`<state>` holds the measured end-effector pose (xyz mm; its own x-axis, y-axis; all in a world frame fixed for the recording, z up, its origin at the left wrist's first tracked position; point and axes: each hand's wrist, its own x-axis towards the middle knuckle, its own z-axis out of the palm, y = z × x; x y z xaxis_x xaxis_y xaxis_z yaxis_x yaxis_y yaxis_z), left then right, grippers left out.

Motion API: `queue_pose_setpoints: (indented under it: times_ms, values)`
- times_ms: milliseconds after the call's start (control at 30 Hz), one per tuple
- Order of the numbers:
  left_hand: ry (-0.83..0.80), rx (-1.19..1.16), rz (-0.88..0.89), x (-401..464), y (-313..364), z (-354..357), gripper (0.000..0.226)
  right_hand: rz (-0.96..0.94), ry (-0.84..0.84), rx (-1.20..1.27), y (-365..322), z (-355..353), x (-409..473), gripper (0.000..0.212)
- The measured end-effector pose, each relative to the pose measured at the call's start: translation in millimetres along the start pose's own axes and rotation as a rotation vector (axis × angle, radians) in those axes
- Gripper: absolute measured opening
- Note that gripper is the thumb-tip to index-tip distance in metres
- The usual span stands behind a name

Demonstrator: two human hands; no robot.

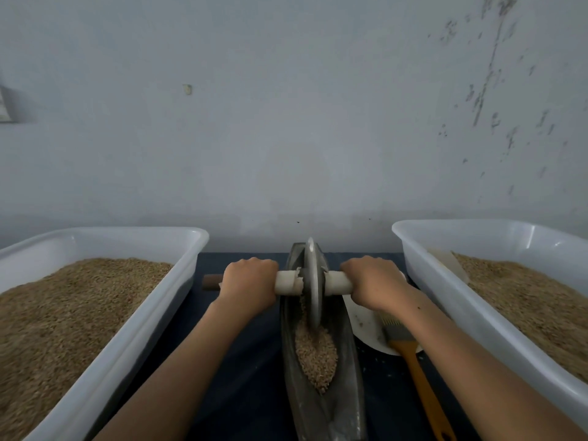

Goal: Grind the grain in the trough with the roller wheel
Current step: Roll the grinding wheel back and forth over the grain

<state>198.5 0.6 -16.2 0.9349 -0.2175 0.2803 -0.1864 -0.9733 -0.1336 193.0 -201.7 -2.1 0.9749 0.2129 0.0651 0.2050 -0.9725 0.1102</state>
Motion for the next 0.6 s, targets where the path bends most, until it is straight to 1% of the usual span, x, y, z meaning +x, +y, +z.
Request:
queue_pose_setpoints:
  times_ms: [133, 200, 233, 300, 367, 500, 533, 600]
  values:
    - [-0.299, -0.053, 0.019, 2, -4, -10, 0.040, -0.039, -0.211, 0.020, 2, -10, -6, 0.033]
    - [-0.380, -0.066, 0.022, 1, -4, -12, 0.044, -0.029, -0.300, 0.070, 3, -12, -7, 0.036]
    - [-0.383, -0.059, 0.022, 0, -3, -12, 0.045, -0.022, -0.318, 0.086, 3, -11, -7, 0.036]
    - [-0.340, -0.042, 0.009, 0, -3, -12, 0.043, -0.020, -0.286, 0.069, 3, -10, -5, 0.033]
    - [-0.271, -0.034, -0.006, 0, -2, -11, 0.038, -0.023, -0.199, 0.024, 3, -7, -3, 0.029]
    - [0.024, 0.015, -0.026, -2, 3, -2, 0.021, -0.002, 0.037, 0.000, 2, 3, 2, 0.019]
    - [0.072, 0.008, -0.038, -3, 4, -1, 0.018, 0.003, 0.103, 0.004, 1, 5, 2, 0.015]
    - [0.085, -0.018, -0.048, -2, 4, 2, 0.016, 0.007, 0.175, 0.008, -1, 7, 3, 0.013]
